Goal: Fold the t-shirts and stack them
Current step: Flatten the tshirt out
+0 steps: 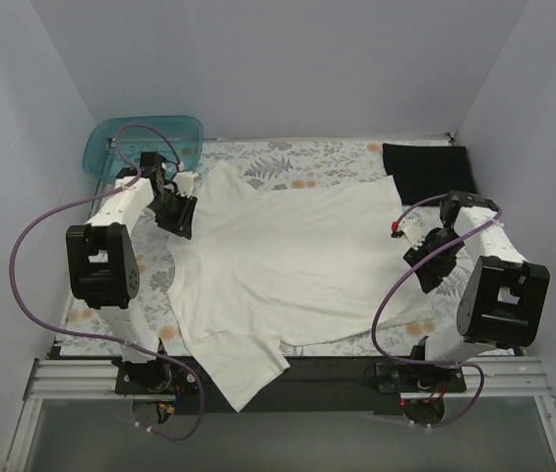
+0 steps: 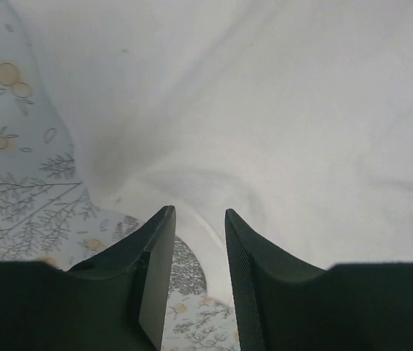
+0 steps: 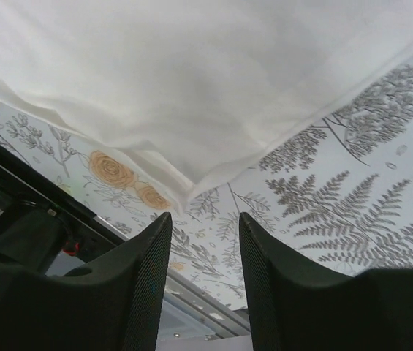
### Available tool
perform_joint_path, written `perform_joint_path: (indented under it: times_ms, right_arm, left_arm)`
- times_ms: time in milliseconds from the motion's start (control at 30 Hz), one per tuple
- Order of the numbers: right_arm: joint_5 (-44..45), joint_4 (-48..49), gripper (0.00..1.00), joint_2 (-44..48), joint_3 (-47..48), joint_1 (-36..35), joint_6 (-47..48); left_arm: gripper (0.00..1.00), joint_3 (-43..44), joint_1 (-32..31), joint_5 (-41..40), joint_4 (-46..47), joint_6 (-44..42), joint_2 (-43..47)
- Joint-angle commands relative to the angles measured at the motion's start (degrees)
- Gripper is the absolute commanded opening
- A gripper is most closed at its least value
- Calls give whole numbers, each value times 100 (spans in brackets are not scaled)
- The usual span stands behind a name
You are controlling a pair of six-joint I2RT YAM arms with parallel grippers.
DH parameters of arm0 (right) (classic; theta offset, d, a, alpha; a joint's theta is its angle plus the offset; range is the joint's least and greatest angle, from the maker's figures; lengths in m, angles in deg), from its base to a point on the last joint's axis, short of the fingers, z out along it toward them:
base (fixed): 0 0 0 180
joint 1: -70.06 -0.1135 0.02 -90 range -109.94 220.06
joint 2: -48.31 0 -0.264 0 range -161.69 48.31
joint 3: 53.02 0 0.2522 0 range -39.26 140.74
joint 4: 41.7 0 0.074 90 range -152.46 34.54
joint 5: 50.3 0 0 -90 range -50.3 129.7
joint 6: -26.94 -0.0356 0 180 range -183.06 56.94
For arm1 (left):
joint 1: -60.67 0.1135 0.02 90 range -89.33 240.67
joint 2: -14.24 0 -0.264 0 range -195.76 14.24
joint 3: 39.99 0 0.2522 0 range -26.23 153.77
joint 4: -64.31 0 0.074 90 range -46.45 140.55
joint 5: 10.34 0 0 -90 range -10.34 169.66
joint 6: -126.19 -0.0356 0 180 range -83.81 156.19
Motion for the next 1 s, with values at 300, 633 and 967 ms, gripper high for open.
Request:
perform_joint_path:
  times_ms: [300, 633, 967]
  right_arm:
    - [164, 964, 48, -346, -1034, -95, -1029]
    - [814, 464, 11, 523, -1755, -86, -503]
    - [1623, 279, 21, 1104, -2336, -95, 184]
  left_arm:
    - [33, -819, -478, 266, 288, 121, 505]
    - [33, -1284, -478, -33, 631, 24, 523]
    - [32, -1417, -364, -297, 588, 60, 478]
